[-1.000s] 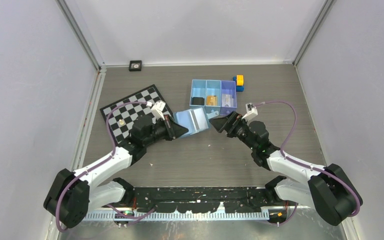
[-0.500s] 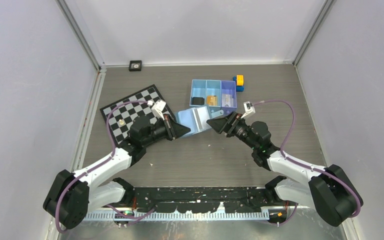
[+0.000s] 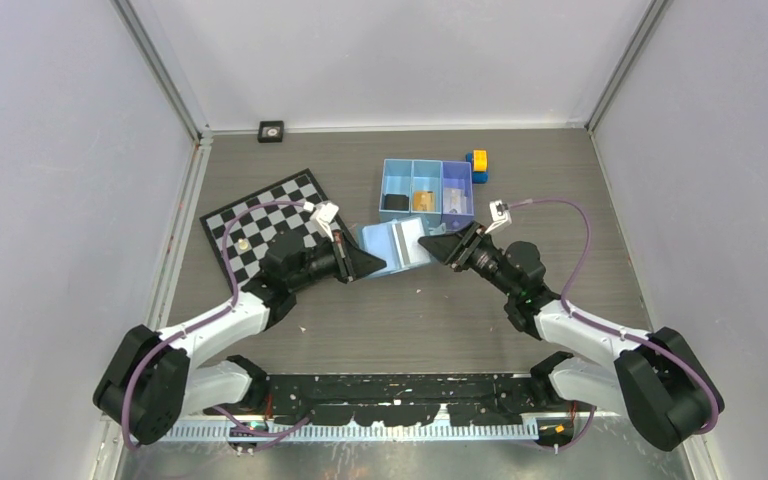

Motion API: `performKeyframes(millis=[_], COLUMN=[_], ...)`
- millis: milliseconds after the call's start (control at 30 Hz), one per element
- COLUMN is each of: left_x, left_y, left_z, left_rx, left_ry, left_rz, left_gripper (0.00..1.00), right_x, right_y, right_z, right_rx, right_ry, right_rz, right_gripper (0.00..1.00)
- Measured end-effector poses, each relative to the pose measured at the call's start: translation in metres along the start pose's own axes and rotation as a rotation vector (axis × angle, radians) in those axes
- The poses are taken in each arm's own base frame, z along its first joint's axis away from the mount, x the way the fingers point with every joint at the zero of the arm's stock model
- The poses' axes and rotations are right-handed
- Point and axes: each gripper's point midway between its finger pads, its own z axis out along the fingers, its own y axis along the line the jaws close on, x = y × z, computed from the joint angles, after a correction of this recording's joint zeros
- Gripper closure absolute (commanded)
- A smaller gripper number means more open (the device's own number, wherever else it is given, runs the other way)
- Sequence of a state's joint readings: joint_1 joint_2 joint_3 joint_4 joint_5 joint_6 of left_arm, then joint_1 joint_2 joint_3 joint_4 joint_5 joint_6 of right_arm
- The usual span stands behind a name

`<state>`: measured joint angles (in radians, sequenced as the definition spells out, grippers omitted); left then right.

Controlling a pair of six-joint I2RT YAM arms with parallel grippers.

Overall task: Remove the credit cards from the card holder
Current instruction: Remove the credit card from the card holder.

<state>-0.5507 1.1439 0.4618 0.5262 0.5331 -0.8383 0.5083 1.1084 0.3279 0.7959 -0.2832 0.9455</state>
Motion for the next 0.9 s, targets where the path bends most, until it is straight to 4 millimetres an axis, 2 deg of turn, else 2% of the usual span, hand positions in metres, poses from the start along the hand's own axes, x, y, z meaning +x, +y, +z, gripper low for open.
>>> performKeyframes(millis=[400,533,600,800,900], left_x=[0.002,0.003,0.003,0.003,0.001], left_y=[0.006,0.007,0.008,0.009,0.007], left_z=[0.0,0.0,0.0,0.0,-0.001], left_rx=[-0.025,-0.034,-0.037,-0.045,-0.041], left_ry=[0.006,0.009,0.009,0.008,0.002], left_rz=[-0.005,-0.009,-0.01,-0.012,-0.008], left_gripper=[1.0,1.0,1.0,1.0,1.0], right_x=[0.001,0.003,0.003,0.003,0.0], right_y=[0.01,0.009,0.01,-0.004,-0.01], right_z=[0.001,0.001,0.001,0.0,-0.001], right_rx=[-0.049,-0.054,-0.055,0.015,0.052], right_ry=[0.012,0.023,0.023,0.011,-0.006], right_rz=[0.013,0.016,0.016,0.025,0.023], right_gripper=[0.62,0.53,0.51,0.48,0.56])
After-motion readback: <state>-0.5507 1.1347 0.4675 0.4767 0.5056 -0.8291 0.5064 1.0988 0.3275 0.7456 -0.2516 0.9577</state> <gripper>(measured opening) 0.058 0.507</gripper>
